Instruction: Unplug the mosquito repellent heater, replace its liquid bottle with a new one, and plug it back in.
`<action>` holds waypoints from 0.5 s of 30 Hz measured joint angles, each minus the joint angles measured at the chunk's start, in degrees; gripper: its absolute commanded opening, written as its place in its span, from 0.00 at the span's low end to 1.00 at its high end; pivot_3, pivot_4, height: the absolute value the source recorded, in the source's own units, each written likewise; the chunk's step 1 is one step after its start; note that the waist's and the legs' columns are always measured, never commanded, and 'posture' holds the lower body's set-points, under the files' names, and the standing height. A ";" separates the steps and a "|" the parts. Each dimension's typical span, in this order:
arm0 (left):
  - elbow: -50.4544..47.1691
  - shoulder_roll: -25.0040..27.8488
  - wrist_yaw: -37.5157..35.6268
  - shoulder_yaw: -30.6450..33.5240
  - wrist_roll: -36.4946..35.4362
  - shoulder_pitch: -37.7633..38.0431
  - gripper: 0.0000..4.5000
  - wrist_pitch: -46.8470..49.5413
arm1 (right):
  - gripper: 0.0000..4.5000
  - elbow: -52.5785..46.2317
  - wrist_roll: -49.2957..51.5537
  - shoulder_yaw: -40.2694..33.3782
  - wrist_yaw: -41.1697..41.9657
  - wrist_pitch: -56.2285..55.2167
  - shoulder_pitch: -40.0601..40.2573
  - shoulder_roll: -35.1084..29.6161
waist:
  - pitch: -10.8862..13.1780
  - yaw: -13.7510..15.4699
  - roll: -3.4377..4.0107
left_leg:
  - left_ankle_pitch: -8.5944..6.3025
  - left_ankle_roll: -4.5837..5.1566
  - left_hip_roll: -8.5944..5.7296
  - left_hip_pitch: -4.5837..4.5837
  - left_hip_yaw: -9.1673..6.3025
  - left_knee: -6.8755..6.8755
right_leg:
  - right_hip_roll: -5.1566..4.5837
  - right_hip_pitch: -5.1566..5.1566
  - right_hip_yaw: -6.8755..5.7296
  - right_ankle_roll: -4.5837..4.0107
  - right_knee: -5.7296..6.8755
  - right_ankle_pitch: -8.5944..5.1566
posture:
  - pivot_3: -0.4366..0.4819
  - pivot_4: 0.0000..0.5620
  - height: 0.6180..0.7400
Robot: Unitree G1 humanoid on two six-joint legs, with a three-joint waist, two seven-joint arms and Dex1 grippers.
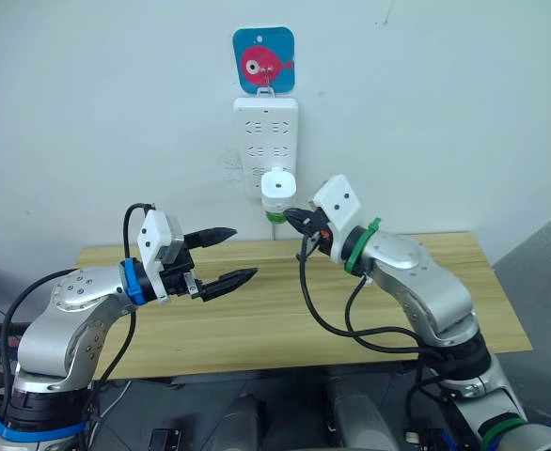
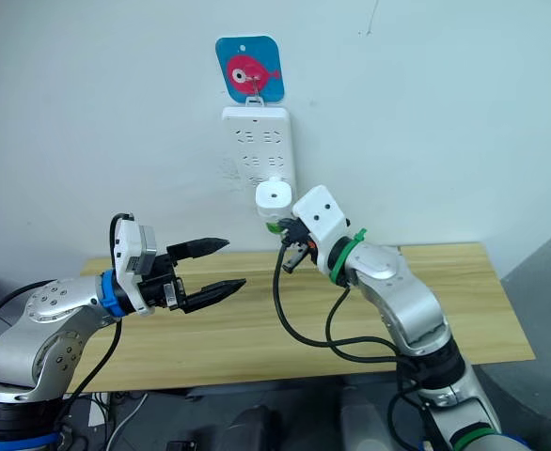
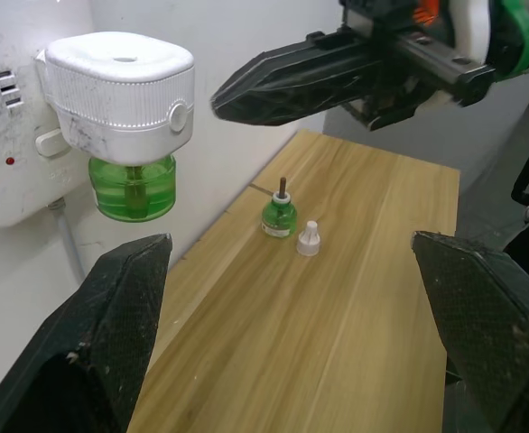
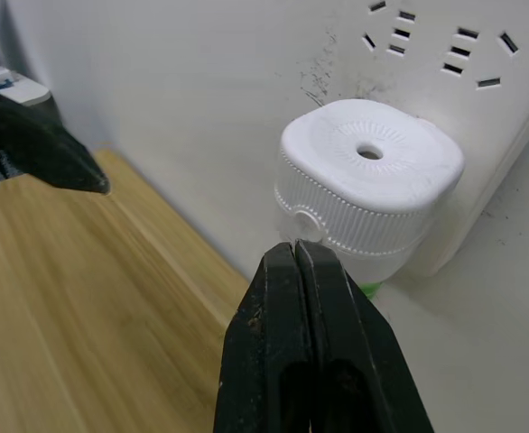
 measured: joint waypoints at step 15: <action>1.69 0.00 -0.65 -0.85 0.26 0.73 1.00 -2.64 | 0.01 3.87 -2.53 0.33 -0.71 -3.73 -0.26 2.23 | -0.06 0.09 -0.03 | 0.00 0.00 0.00 0.03 0.05 0.00 | 0.01 0.00 -0.03 0.00 0.00 0.00 | 0.38 0.24 1.00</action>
